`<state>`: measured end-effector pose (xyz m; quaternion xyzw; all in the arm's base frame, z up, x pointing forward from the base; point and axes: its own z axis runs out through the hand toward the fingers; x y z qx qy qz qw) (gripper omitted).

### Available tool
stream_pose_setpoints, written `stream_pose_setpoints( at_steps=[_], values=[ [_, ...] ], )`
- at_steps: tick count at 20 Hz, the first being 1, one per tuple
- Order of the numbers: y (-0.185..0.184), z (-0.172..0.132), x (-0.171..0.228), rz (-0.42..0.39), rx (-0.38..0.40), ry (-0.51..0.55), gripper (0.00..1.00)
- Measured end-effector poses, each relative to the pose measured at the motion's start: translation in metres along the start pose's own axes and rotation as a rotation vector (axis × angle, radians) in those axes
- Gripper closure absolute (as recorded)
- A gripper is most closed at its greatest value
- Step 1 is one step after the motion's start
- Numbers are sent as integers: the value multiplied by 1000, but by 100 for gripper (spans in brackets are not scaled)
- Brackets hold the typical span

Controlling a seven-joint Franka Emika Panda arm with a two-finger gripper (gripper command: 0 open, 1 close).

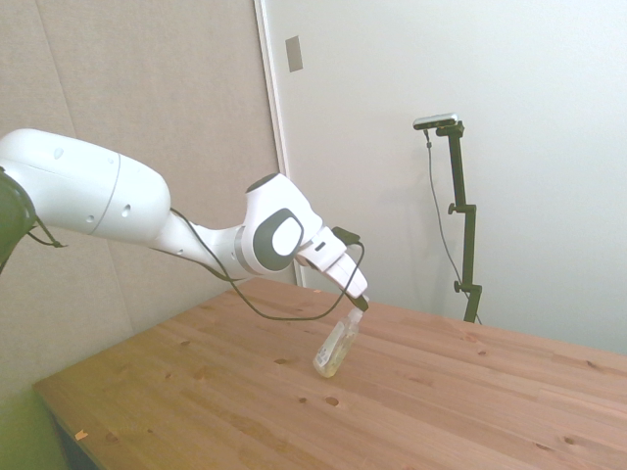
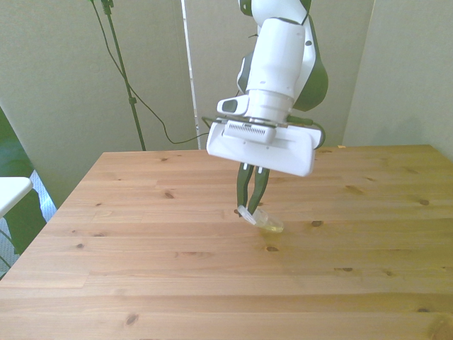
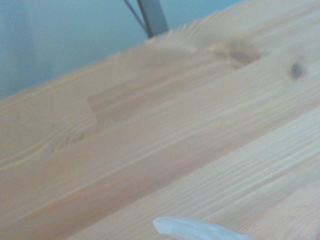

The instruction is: Stand the sanitizer

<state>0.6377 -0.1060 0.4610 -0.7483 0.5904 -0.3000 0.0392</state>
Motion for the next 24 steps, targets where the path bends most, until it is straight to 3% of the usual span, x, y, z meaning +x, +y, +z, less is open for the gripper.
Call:
stream_pose_setpoints(
  at_steps=[6,14,18,24],
  values=[
    [-5,-32,-10,33,83,226,100],
    [-7,-28,-41,87,181,490,100],
    [5,-4,-63,109,188,557,100],
    [13,7,-67,124,197,588,100]
  ],
)
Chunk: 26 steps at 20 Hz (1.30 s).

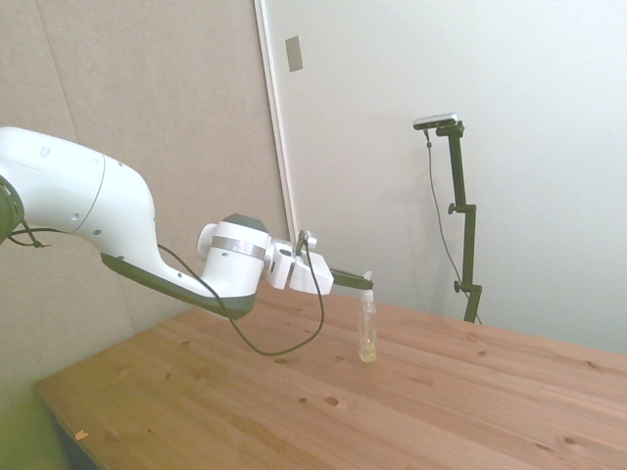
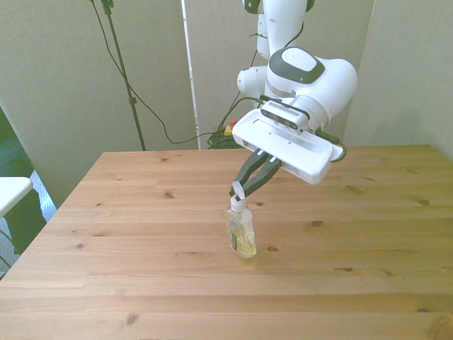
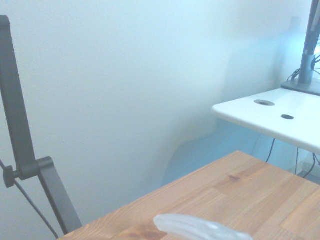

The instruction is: Stand the sanitizer

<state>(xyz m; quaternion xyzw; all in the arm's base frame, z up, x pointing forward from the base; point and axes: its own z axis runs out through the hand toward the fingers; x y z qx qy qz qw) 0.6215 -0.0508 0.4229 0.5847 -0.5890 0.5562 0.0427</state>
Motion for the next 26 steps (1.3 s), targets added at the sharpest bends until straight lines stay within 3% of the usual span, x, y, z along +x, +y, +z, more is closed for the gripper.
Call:
stream_pose_setpoints(
  at_steps=[3,4,18,26],
  values=[
    [5,1,-4,-2,-7,-7,100],
    [5,2,-4,-2,-9,-8,0],
    [11,3,-7,-6,-14,-29,0],
    [12,0,-2,26,-35,-102,0]
  ],
)
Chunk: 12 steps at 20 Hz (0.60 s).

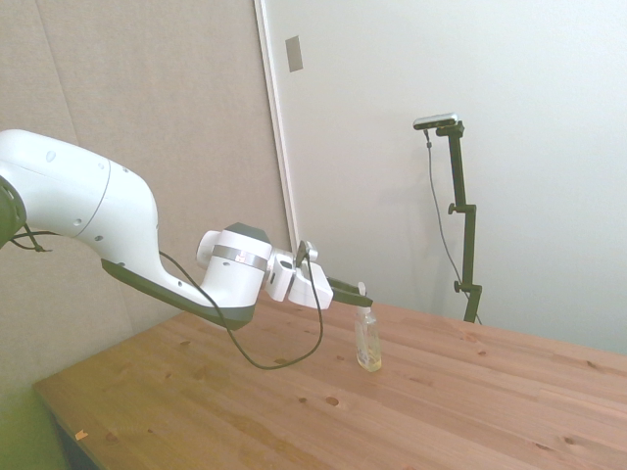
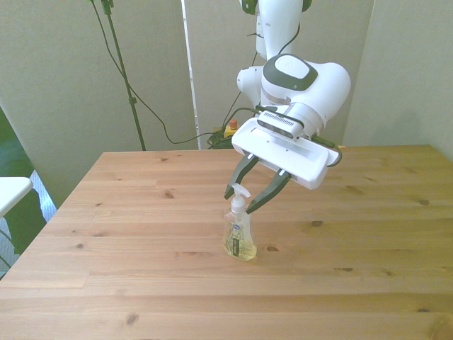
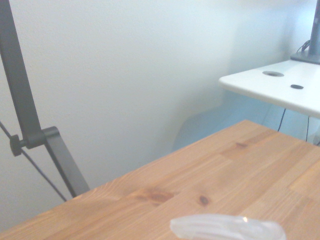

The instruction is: Stand the sanitizer

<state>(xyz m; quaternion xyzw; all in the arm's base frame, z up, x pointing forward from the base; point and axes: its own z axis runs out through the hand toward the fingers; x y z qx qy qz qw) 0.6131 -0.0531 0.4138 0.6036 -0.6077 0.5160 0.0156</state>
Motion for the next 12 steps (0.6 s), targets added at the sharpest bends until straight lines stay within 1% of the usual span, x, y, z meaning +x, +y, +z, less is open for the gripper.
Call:
stream_pose_setpoints(
  at_steps=[4,7,9,12],
  values=[
    [-5,-16,15,-10,-37,-97,0],
    [-1,-32,28,-36,-73,-194,0],
    [13,-45,30,-75,-104,-267,0],
    [40,-68,29,-162,-147,-363,0]
  ],
)
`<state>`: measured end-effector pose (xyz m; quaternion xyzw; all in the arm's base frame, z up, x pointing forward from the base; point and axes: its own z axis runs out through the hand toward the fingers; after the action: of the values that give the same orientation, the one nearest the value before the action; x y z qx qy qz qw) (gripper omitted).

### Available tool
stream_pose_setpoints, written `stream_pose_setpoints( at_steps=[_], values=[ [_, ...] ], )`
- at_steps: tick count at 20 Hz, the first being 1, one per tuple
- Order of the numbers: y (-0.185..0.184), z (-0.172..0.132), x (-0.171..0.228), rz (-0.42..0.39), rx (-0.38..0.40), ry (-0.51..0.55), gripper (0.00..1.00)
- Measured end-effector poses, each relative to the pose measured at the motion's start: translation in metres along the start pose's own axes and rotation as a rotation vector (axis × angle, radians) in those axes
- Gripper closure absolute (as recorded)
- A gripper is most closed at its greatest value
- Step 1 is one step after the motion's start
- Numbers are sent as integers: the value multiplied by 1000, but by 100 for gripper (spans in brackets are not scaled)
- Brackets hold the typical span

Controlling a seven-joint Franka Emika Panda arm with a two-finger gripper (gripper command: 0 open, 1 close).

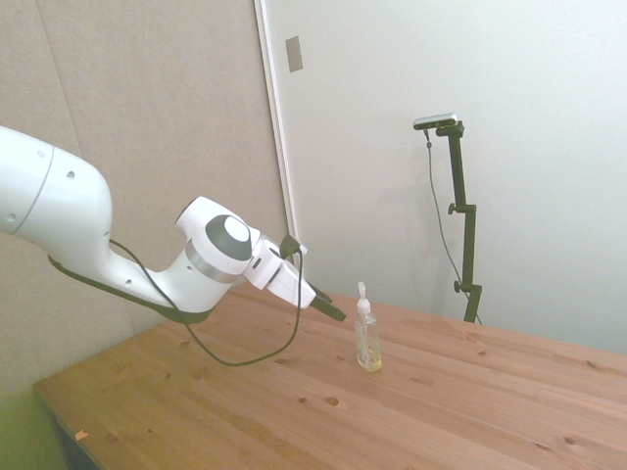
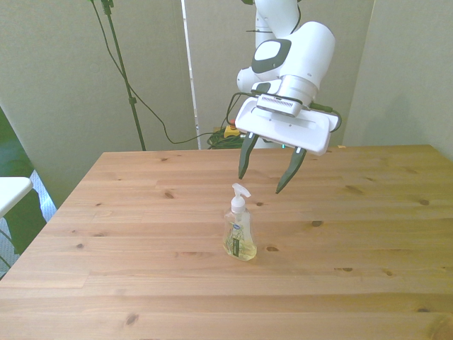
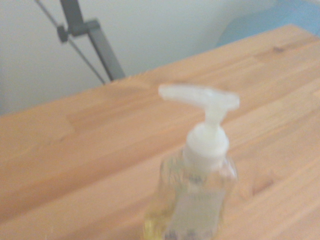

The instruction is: Stand the sanitizer

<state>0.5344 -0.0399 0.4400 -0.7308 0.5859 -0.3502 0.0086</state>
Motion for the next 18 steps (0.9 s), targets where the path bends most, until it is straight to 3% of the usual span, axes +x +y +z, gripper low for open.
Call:
stream_pose_setpoints(
  at_steps=[6,11,14,18],
  values=[
    [37,-36,-1,-181,-107,-169,0],
    [53,-71,53,-335,-167,-346,0],
    [60,-84,75,-370,-161,-422,0],
    [63,-82,69,-412,-190,-452,0]
  ],
)
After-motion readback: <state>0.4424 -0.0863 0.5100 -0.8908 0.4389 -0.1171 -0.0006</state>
